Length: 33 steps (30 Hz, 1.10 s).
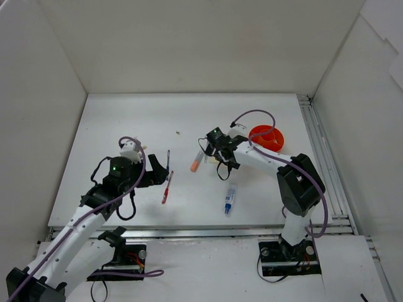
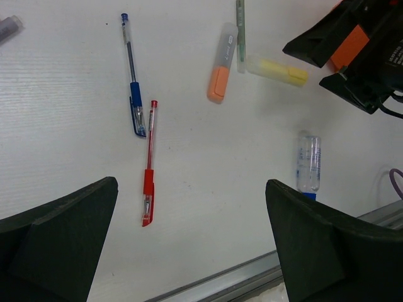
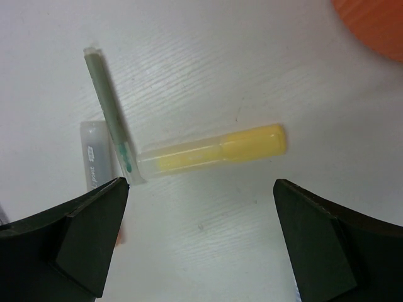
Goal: Sort the stationery into containers
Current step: Pick up the pen from the center of the board.
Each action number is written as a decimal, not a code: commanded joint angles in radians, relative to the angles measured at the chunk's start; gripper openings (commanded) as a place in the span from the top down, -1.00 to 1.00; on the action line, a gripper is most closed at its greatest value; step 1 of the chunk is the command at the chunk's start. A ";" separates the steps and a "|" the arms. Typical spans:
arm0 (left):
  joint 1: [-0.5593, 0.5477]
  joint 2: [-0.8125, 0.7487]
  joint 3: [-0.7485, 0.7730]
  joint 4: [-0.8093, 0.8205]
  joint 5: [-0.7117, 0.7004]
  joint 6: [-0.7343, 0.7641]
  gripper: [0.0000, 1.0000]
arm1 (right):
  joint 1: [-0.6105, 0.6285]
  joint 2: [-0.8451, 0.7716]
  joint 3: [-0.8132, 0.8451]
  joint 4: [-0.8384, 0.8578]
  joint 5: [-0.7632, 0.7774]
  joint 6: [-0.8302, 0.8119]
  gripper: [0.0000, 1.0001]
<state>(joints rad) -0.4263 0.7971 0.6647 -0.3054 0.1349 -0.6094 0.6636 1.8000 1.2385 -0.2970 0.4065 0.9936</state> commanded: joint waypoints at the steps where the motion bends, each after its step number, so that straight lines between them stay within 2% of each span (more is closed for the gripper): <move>1: -0.005 -0.055 0.001 0.055 0.025 -0.010 -0.99 | -0.021 0.015 0.067 0.001 0.089 0.149 -0.96; 7: -0.005 -0.076 0.033 -0.009 0.009 0.007 -0.99 | -0.028 0.054 0.070 0.002 0.074 0.321 -0.96; 12: -0.005 -0.072 0.029 -0.018 0.032 -0.021 -0.99 | -0.029 0.039 0.019 0.002 0.135 0.470 -0.96; 16: -0.005 -0.079 0.026 -0.037 0.057 -0.021 -0.99 | -0.030 0.051 0.042 0.002 0.147 0.478 -0.95; 27: -0.005 -0.159 0.021 -0.107 -0.015 -0.015 -0.99 | -0.044 0.125 0.022 0.002 0.068 0.473 -0.94; 30: -0.005 -0.156 0.027 -0.126 -0.034 -0.015 -0.99 | -0.065 0.127 0.036 0.002 0.075 0.449 -0.79; 33: -0.005 -0.153 0.032 -0.127 -0.050 -0.016 -1.00 | -0.084 0.128 0.039 0.002 0.071 0.410 -0.49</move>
<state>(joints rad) -0.4263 0.6334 0.6495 -0.4431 0.1184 -0.6170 0.6075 1.9305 1.2568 -0.2817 0.4419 1.4208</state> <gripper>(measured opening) 0.996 0.786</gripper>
